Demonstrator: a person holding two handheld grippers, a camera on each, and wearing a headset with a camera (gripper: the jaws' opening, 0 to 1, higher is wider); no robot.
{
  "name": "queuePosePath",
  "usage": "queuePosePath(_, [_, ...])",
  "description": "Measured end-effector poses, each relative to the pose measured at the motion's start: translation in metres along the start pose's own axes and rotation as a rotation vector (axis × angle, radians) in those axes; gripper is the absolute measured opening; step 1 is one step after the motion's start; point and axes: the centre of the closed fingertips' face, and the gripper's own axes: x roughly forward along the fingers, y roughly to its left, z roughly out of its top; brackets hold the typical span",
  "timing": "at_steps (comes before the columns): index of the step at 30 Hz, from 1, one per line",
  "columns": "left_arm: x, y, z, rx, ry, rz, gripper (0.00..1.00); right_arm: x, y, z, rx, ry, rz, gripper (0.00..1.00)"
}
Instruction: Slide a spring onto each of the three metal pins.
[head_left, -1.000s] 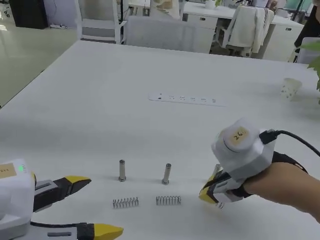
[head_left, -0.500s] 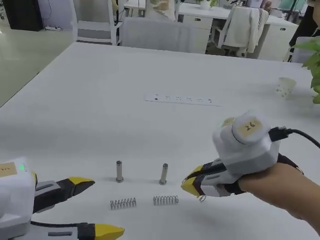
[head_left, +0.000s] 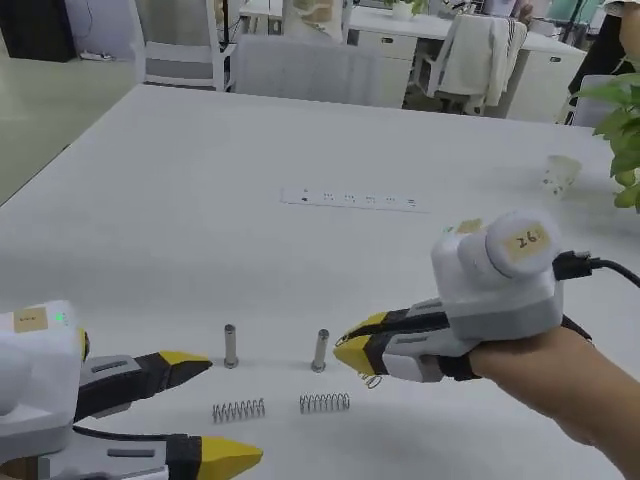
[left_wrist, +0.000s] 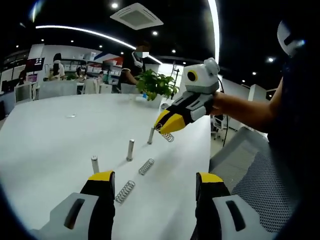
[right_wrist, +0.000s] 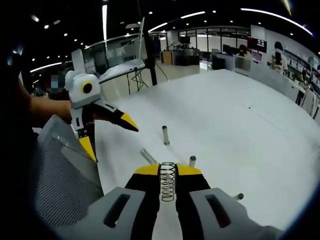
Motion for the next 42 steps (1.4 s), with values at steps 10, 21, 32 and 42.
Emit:
queuePosePath(10, [0.007, -0.006, 0.025, -0.037, -0.063, -0.069, 0.57, -0.003, 0.013, 0.027, 0.004, -0.080, 0.026, 0.08])
queuePosePath(21, [0.024, -0.019, 0.036, -0.015, -0.059, -0.142, 0.50, -0.002, 0.026, 0.042, 0.022, -0.136, 0.066, 0.08])
queuePosePath(32, [0.032, -0.023, 0.049, -0.075, -0.111, -0.192, 0.37, -0.001, 0.037, 0.052, 0.038, -0.170, 0.104, 0.08])
queuePosePath(42, [0.037, -0.028, 0.050, -0.087, -0.115, -0.211, 0.28, 0.003, 0.045, 0.058, 0.032, -0.185, 0.125, 0.08])
